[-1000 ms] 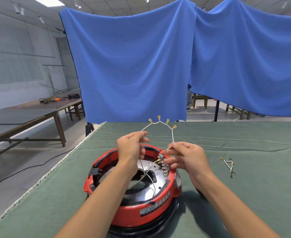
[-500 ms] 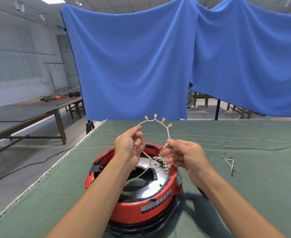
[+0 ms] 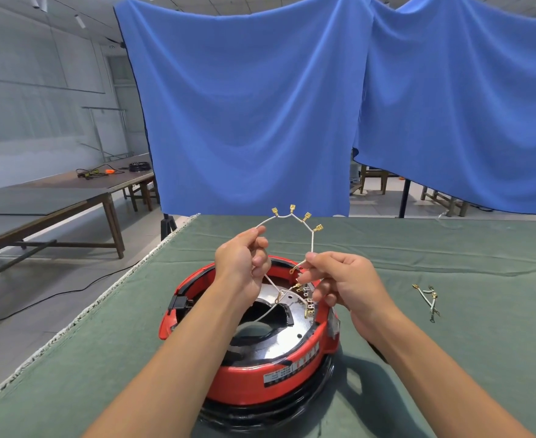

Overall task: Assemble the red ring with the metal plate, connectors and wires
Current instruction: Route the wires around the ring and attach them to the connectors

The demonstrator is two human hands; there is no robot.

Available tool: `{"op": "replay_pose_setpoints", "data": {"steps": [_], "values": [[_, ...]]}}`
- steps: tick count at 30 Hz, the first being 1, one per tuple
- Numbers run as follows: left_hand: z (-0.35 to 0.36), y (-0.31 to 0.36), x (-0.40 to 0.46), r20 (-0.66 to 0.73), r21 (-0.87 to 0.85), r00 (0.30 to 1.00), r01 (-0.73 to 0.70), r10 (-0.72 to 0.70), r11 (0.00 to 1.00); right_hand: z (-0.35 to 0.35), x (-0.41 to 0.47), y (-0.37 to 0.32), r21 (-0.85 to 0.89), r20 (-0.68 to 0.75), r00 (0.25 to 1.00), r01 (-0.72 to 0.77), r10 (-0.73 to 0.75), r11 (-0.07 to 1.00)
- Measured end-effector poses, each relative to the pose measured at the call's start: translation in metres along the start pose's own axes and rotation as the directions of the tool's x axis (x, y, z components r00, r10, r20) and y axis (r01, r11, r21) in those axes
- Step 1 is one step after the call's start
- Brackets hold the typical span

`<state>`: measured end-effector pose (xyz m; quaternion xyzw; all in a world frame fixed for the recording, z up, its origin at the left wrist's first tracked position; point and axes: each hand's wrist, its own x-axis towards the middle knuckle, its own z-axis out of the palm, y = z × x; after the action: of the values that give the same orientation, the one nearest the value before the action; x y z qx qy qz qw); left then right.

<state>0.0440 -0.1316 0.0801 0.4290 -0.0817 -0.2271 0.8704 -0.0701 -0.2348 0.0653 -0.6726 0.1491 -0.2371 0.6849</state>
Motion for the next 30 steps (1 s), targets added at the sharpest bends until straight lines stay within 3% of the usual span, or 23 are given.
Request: {"op": "replay_pose_setpoints", "data": {"steps": [6,13,18,20,23,25,28,30], "values": [[-0.002,-0.001,-0.003,0.066,0.200,0.972,0.210,-0.227,0.957,-0.001,0.000,-0.002,-0.026,-0.067,0.998,-0.013,0.011,1.000],[-0.006,0.011,-0.003,0.118,0.374,0.933,0.276,-0.341,0.885,-0.015,0.008,0.003,-0.123,-0.364,0.931,-0.061,0.012,0.991],[-0.013,0.019,-0.004,0.094,0.615,0.897,0.288,-0.431,0.734,-0.014,0.007,0.005,-0.144,-0.228,0.972,-0.091,0.056,0.985],[-0.014,0.018,-0.004,0.041,0.724,0.925,0.233,-0.378,0.649,-0.009,0.004,0.005,-0.213,-0.149,0.988,-0.071,0.039,0.974],[-0.015,0.016,-0.004,-0.023,0.864,0.985,0.107,-0.173,0.492,-0.003,0.000,0.001,-0.220,-0.122,0.992,-0.070,0.043,0.973],[-0.016,0.015,-0.003,0.024,0.958,1.000,-0.024,0.003,0.286,-0.001,-0.001,-0.001,-0.177,-0.139,0.989,-0.072,0.048,0.982],[-0.016,0.009,-0.006,0.204,0.979,0.949,-0.193,0.242,-0.066,0.000,-0.002,0.000,-0.218,-0.172,0.985,-0.050,0.012,0.975],[-0.012,0.006,-0.012,0.354,0.935,0.865,-0.316,0.355,-0.163,0.000,-0.002,0.001,-0.228,-0.163,0.987,-0.038,0.000,0.973]]}}
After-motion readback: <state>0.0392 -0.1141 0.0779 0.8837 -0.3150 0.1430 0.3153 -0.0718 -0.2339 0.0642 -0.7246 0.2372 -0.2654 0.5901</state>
